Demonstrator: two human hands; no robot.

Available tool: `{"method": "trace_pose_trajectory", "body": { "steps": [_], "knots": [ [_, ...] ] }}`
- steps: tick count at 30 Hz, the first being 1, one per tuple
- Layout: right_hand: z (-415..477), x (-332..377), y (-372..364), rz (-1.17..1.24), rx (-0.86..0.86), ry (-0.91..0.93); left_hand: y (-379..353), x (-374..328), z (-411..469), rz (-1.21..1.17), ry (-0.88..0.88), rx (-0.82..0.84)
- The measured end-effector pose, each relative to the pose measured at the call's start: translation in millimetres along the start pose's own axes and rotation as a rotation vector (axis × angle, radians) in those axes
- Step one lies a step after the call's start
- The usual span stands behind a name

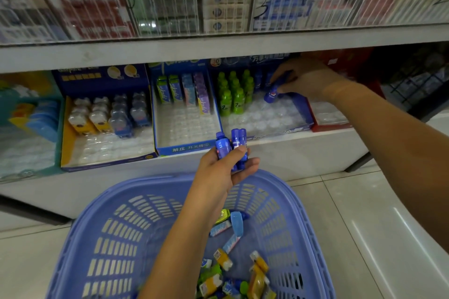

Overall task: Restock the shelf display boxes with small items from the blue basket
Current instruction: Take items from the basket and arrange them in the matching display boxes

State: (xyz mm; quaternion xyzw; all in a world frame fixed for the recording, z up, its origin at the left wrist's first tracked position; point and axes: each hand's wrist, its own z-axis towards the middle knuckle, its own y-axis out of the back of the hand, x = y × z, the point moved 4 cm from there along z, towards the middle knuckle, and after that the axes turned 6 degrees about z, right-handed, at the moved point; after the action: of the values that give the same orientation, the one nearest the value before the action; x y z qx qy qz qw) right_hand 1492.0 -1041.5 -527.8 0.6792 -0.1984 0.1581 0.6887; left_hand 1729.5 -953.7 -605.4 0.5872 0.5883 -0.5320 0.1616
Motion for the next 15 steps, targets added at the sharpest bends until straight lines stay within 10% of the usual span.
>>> {"method": "trace_pose_trajectory", "body": {
  "steps": [15],
  "knots": [
    [25.4,-0.3,6.8,-0.2,0.13,0.037,-0.7,2.6,1.8,-0.008,0.018,0.039]
  ]
}}
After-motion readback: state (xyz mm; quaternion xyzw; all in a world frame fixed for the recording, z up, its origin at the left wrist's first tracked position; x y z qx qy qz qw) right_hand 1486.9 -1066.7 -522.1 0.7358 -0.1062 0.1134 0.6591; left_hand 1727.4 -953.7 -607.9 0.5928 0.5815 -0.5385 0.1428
